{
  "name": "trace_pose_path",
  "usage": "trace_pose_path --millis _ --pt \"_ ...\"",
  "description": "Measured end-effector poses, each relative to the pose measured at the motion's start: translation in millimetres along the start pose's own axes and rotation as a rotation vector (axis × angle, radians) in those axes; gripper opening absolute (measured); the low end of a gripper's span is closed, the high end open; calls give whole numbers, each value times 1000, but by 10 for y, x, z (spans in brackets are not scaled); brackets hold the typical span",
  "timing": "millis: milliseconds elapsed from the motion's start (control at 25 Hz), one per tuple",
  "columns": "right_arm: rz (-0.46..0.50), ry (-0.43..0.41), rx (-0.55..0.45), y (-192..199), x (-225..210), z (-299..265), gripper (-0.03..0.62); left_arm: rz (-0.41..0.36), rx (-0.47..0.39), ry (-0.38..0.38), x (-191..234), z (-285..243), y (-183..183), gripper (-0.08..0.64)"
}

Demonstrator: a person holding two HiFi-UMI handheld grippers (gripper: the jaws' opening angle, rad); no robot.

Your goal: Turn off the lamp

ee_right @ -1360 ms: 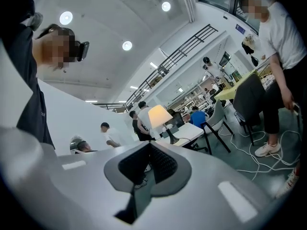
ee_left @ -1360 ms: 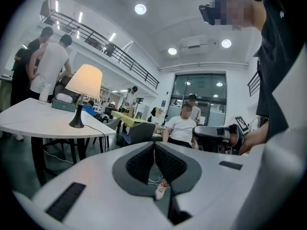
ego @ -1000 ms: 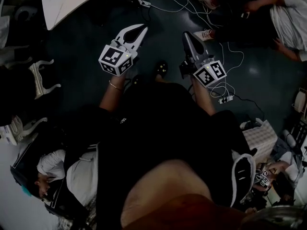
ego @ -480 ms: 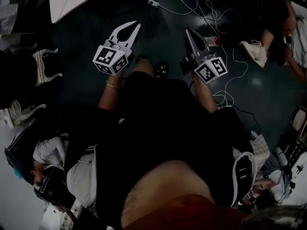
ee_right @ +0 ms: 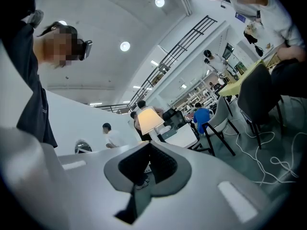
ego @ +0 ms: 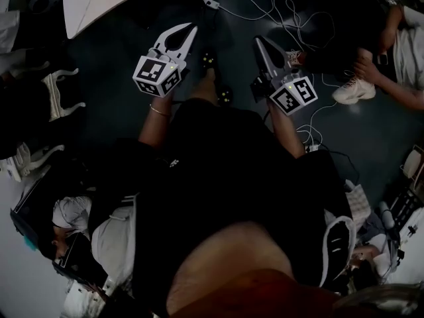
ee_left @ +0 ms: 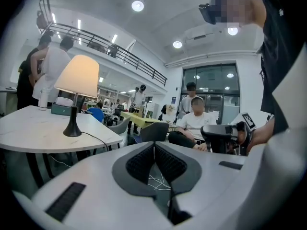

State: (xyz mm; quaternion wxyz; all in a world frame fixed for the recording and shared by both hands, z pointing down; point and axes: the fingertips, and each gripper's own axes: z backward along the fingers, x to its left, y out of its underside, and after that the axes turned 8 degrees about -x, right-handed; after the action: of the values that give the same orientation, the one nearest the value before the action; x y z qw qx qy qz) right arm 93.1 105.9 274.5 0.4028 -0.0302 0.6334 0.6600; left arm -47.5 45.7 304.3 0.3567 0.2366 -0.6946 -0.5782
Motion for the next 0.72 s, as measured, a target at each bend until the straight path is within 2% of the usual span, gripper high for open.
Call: trace_pose_path --millis 320,480,560,720 --pt "3 74 -2 -2 -275 -167 0 -21 24 49 275 -479 62 14" --pt "-6 84 5 21 -408 -399 0 -76 -54 37 461 -631 -73 14" --pt "-8 80 14 41 -473 -557 0 -103 -63 40 565 -707 -89 14" --pt "-11 51 39 107 -572 -918 0 -69 -38 24 857 -847 -12 15"
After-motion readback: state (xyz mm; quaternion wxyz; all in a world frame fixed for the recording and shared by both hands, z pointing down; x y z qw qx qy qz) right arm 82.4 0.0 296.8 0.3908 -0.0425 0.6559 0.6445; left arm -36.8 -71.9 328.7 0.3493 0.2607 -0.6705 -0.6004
